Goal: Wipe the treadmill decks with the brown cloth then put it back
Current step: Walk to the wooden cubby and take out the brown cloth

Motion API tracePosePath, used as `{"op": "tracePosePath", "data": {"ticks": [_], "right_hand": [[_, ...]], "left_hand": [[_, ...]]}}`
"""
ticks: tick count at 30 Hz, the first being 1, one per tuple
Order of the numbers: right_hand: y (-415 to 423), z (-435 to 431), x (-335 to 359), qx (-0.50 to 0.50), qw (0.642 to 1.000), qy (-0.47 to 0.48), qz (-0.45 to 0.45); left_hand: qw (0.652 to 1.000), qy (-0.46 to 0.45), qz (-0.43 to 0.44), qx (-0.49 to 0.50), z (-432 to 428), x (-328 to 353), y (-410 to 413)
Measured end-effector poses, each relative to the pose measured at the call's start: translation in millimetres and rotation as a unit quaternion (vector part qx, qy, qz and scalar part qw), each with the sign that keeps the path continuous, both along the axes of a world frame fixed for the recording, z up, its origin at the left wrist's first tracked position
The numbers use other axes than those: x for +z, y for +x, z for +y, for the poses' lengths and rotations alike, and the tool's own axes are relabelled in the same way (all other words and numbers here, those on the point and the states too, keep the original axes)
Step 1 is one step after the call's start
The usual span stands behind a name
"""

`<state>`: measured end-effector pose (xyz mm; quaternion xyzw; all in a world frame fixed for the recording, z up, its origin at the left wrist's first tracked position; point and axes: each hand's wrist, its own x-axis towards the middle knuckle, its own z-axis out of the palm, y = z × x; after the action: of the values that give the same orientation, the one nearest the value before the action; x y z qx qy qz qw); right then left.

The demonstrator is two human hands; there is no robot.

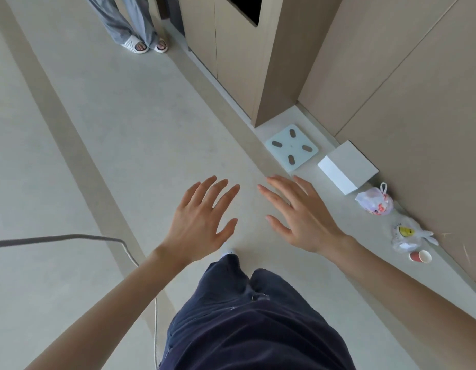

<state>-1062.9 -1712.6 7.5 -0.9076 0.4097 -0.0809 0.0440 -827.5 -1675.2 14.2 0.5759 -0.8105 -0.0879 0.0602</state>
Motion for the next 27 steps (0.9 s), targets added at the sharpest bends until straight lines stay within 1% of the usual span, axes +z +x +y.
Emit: {"op": "tracePosePath", "data": {"ticks": [5, 13, 16, 20, 24, 27], "right_hand": [[28, -83, -3, -0.007, 1.000, -0.011, -0.022], [47, -220, -32, 0.001, 1.000, -0.005, -0.007], [59, -288, -25, 0.004, 1.000, -0.002, -0.005], [78, -373, -6, 0.000, 1.000, -0.009, -0.016], [95, -440, 5, 0.029, 0.999, -0.001, -0.025], [104, -479, 6, 0.022, 1.000, 0.009, -0.017]], "left_hand": [[1.000, -0.009, 0.009, 0.013, -79, 1, 25], [0.999, 0.015, 0.004, 0.039, -206, -14, 51], [0.999, 0.013, -0.001, 0.047, -270, -4, 60], [0.998, 0.000, 0.019, 0.055, -351, 11, 67], [0.998, -0.016, 0.021, 0.061, -421, 16, 81], [0.998, -0.019, 0.023, 0.059, -465, 15, 94]]}}
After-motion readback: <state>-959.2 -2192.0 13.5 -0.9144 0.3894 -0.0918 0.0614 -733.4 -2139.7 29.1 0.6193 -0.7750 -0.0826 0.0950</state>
